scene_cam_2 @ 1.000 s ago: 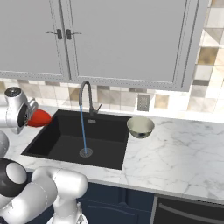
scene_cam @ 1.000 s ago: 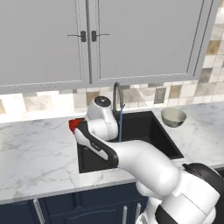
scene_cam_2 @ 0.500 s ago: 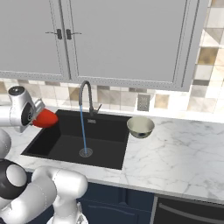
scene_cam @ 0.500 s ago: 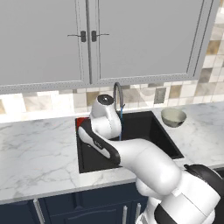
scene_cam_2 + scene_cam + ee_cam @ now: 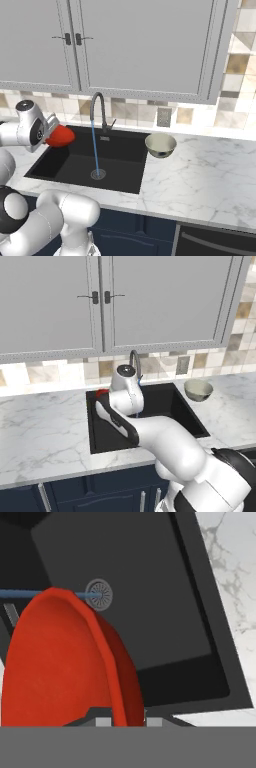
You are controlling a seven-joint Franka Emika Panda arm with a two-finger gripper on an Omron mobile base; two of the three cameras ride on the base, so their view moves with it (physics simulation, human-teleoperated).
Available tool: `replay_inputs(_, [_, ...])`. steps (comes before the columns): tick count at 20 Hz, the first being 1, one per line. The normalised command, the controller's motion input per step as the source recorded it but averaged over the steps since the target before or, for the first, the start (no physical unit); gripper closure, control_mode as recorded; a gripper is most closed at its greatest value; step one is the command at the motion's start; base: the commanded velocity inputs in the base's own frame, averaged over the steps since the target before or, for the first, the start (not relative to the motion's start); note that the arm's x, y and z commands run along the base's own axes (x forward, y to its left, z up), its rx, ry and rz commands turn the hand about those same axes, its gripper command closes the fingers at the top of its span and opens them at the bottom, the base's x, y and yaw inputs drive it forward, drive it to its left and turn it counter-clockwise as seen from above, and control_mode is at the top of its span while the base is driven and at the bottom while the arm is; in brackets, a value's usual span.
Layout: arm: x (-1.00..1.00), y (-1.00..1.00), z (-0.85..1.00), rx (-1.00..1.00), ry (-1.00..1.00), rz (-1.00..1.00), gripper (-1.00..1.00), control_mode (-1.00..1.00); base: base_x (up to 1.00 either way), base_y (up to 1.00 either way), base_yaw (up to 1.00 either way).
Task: Rinse each bowl for a few seconds and place them down in the sink or on the counter.
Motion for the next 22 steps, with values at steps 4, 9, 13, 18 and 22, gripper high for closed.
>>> replay_inputs(4, [0.10, -0.22, 0.00, 0.00, 0.02, -0.12, 1.00, -1.00, 0.00, 0.00, 0.00])
replay_inputs(9, [0.10, -0.23, 0.00, 0.00, 0.03, -0.12, 1.00, -1.00, 0.00, 0.00, 0.00])
replay_inputs(13, [0.07, -0.23, 0.00, 0.00, 0.02, -0.12, 1.00, -1.00, 0.00, 0.00, 0.00])
replay_inputs(18, [0.08, -0.19, 0.00, 0.00, 0.01, -0.12, 1.00, -1.00, 0.00, 0.00, 0.00])
replay_inputs(22, [0.04, 0.00, -0.01, -0.01, 0.00, -0.12, 1.00, -1.00, 0.00, 0.00, 0.00])
